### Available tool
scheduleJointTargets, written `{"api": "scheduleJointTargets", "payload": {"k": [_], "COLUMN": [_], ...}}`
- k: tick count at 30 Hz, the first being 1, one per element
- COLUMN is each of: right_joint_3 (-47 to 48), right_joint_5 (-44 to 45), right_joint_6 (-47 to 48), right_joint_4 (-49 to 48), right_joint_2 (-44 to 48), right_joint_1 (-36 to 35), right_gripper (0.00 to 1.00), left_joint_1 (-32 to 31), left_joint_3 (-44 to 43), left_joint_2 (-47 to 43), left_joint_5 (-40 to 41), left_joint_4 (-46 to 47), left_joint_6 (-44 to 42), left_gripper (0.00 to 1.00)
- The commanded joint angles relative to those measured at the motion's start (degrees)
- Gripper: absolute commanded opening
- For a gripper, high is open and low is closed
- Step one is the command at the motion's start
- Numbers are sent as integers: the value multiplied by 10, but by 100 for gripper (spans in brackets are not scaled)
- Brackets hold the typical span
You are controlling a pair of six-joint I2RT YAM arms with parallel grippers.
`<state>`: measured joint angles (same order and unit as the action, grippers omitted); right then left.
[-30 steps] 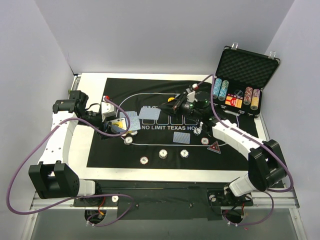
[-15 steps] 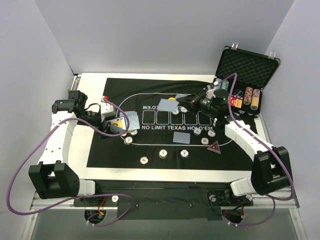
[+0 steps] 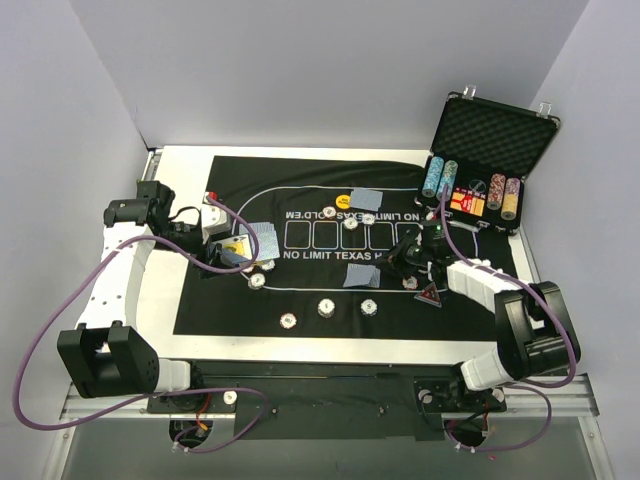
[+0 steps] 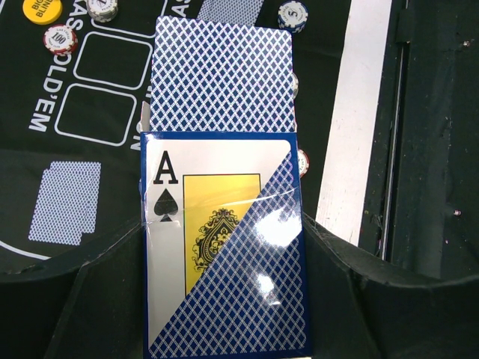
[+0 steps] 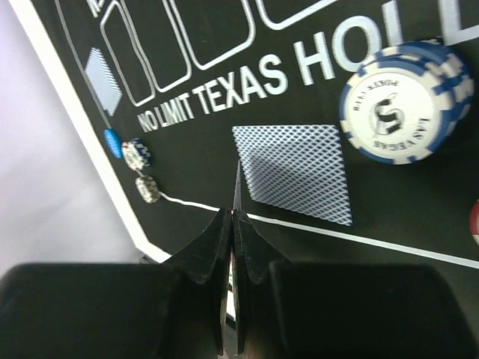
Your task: Distribute texas hold em gaming equipment
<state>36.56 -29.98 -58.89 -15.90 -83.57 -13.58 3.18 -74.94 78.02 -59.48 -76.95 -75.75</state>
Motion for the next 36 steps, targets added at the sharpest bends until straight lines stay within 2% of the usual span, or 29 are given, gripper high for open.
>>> {"api": "scheduleJointTargets", "payload": {"k": [1,10,14,20,21,24,26,29,31,32,35,36], "right_joint_3": [2,28,49,78,84,119,140,184,213,223,271,282], "right_joint_5": [54,98,122,164,167,189,206,222,207,183,111,103], "right_joint_6": [73,129,156,182,187,201,207,211,206,202,179,169], "right_joint_4": [8,46,96,153,174,213,231,255,257,257,244,238], "right_joint_2": [11,-13,-11,16,18,41,58,87,99,101,89,85], "right_joint_1": [2,-1,-23,-45,-48,-68,-81,-108,-125,-130,-171,-180], "right_gripper": [0,0,2,23,32,46,51,54,58,63,69,75], "left_joint_1": [5,6,6,6,6,6,6,6,7,6,5,6], "left_joint_3": [-21,-21,-19,-7,-5,-4,-4,-4,-1,1,3,3], "left_joint_2": [-11,-13,-16,-17,-16,-17,-16,-13,-15,-14,-12,-11], "left_joint_5": [-39,-39,-41,-42,-43,-48,-51,-56,-57,-56,-56,-56], "left_joint_4": [-145,-144,-144,-144,-144,-144,-144,-144,-144,-143,-143,-143], "left_joint_6": [-13,-15,-13,-21,-21,-20,-20,-19,-18,-18,-21,-21], "left_gripper": [0,0,0,0,0,0,0,0,0,0,0,0]}}
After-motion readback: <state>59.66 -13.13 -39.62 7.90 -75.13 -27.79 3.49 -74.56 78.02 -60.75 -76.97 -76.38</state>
